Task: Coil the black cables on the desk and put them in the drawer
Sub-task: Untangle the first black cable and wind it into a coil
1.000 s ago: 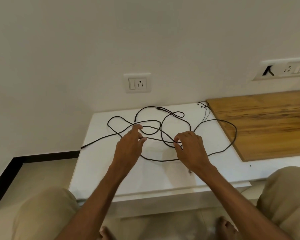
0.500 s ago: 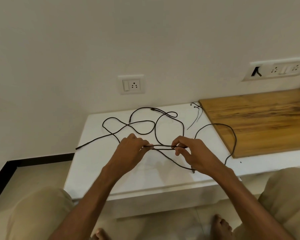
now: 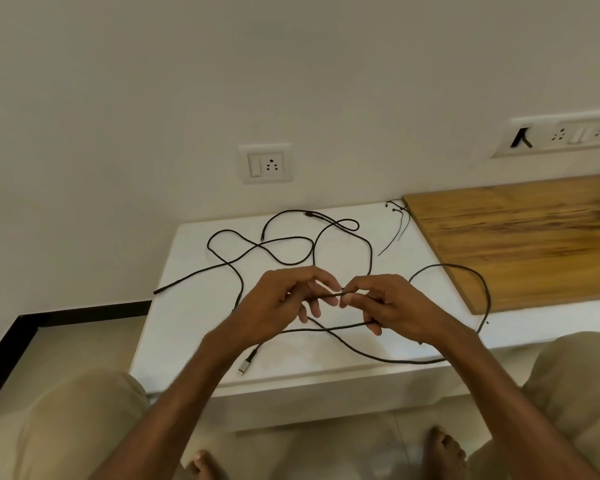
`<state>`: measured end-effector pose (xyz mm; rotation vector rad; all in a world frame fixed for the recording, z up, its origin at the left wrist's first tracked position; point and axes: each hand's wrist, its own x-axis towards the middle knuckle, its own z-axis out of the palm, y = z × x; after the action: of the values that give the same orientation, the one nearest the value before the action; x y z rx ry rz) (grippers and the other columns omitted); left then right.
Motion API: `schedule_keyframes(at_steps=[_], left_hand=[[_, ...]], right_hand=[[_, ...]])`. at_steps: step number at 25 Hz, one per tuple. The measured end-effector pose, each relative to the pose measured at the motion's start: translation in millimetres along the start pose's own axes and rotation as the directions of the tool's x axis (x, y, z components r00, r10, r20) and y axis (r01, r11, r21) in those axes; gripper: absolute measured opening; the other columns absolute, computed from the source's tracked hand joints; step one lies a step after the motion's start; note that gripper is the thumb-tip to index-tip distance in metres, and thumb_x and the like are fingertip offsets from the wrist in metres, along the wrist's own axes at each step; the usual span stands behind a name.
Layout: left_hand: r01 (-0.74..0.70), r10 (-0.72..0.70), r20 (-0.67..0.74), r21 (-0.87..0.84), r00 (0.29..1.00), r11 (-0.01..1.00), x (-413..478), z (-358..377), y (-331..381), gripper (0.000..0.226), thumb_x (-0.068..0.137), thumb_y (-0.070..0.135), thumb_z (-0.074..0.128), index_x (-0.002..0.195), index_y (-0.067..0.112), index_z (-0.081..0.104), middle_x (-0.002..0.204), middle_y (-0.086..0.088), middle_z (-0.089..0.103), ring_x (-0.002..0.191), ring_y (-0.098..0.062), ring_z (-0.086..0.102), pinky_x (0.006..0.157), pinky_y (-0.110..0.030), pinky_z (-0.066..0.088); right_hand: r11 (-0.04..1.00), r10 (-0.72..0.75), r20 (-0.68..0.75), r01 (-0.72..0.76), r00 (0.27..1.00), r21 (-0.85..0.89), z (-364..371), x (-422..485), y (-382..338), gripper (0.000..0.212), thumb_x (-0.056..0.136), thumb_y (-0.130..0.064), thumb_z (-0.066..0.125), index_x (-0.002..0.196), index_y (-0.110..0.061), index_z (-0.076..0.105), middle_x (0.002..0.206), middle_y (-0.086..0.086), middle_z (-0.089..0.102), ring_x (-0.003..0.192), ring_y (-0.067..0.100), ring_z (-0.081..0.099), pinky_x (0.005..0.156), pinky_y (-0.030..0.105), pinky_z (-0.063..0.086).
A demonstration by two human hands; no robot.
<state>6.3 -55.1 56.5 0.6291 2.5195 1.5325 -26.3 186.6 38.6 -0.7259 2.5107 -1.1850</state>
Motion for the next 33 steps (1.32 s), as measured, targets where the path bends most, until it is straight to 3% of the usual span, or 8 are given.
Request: schedule_keyframes(at_steps=[5, 11, 14, 19, 23, 26, 29, 33], left_hand=[[0.049, 0.001, 0.325, -0.145, 0.946, 0.988, -6, -18, 10, 0.038, 0.103, -0.002, 0.050, 0.135, 0.013, 0.064, 0.105, 0.000, 0.074, 0.096, -0.016, 0.068, 0.081, -0.032, 0.059], [-0.220, 0.276, -0.035, 0.515, 0.960, 0.828, -1, -12, -4, 0.026, 0.100, 0.039, 0.051, 0.118, 0.041, 0.071, 0.122, 0.015, 0.053, 0.110, -0.007, 0.047, 0.093, -0.023, 0.047], [-0.295, 0.398, -0.082, 0.540, 0.914, 0.788, 2, -21, -24, 0.019, 0.104, 0.027, 0.052, 0.106, 0.030, 0.071, 0.133, 0.014, 0.055, 0.122, -0.009, 0.051, 0.098, -0.023, 0.045], [0.141, -0.135, -0.049, 0.518, 0.990, 0.843, 23, -28, -33, 0.032, 0.101, 0.025, 0.059, 0.072, 0.038, 0.059, 0.078, 0.013, 0.069, 0.077, 0.005, 0.062, 0.084, -0.032, 0.051], [-0.125, 0.090, 0.087, 0.656, 0.992, 0.745, -8, -15, 11, 0.026, 0.104, 0.045, 0.045, 0.107, 0.031, 0.066, 0.087, 0.010, 0.064, 0.078, -0.008, 0.061, 0.069, -0.029, 0.049], [-0.083, 0.025, 0.085, 0.798, 0.996, 0.597, 0, 0, 22, 0.037, 0.103, 0.052, 0.041, 0.121, 0.032, 0.067, 0.092, 0.008, 0.060, 0.084, -0.015, 0.060, 0.067, -0.028, 0.038], [-0.020, -0.067, 0.062, 0.863, 0.996, 0.505, 6, 12, 19, 0.044, 0.103, 0.056, 0.038, 0.114, 0.028, 0.070, 0.093, 0.003, 0.065, 0.079, -0.014, 0.056, 0.063, -0.026, 0.029], [0.153, -0.132, -0.078, 0.532, 0.988, 0.833, -1, 5, 12, 0.040, 0.093, 0.061, 0.057, 0.085, 0.028, 0.077, 0.066, 0.008, 0.069, 0.059, -0.007, 0.057, 0.054, -0.015, 0.034]], right_hand=[[0.986, 0.007, -0.001, -0.007, 1.000, 0.168, -13, 0, -5, 0.036, 0.091, -0.050, 0.064, 0.079, -0.018, 0.074, 0.053, 0.010, 0.058, 0.045, 0.016, 0.052, 0.052, 0.027, 0.046], [0.963, 0.172, 0.037, -0.176, 0.984, 0.204, -13, 1, -6, 0.047, 0.082, -0.065, 0.058, 0.099, -0.025, 0.075, 0.054, 0.008, 0.065, 0.044, 0.011, 0.054, 0.052, 0.021, 0.045], [0.971, 0.235, 0.004, -0.235, 0.972, 0.054, -18, -2, 2, 0.054, 0.081, -0.077, 0.051, 0.097, -0.031, 0.073, 0.058, 0.005, 0.070, 0.049, 0.006, 0.059, 0.058, 0.024, 0.047], [0.923, 0.171, -0.054, -0.180, 0.984, -0.339, -28, -8, 12, 0.048, 0.084, -0.076, 0.052, 0.089, -0.035, 0.077, 0.070, -0.018, 0.075, 0.063, -0.005, 0.066, 0.063, 0.016, 0.046], [0.984, 0.069, -0.011, -0.070, 0.998, -0.167, -23, -8, -6, 0.027, 0.092, -0.053, 0.064, 0.086, -0.033, 0.081, 0.088, -0.026, 0.076, 0.046, 0.005, 0.054, 0.054, 0.018, 0.044], [0.986, 0.080, 0.063, -0.089, 0.995, 0.141, -14, -8, -28, 0.057, 0.101, -0.057, 0.041, 0.087, -0.020, 0.081, 0.089, -0.008, 0.080, 0.057, 0.010, 0.060, 0.064, 0.027, 0.052], [0.998, 0.046, 0.132, -0.051, 0.990, 0.039, -2, -7, -33, 0.052, 0.094, -0.066, 0.051, 0.087, -0.024, 0.080, 0.084, -0.010, 0.080, 0.074, 0.011, 0.068, 0.070, 0.029, 0.052], [0.999, 0.033, 0.173, -0.036, 0.984, 0.017, -2, -3, -26, 0.018, 0.100, -0.034, 0.062, 0.095, -0.023, 0.077, 0.079, -0.007, 0.080, 0.072, 0.006, 0.071, 0.075, 0.031, 0.055]])
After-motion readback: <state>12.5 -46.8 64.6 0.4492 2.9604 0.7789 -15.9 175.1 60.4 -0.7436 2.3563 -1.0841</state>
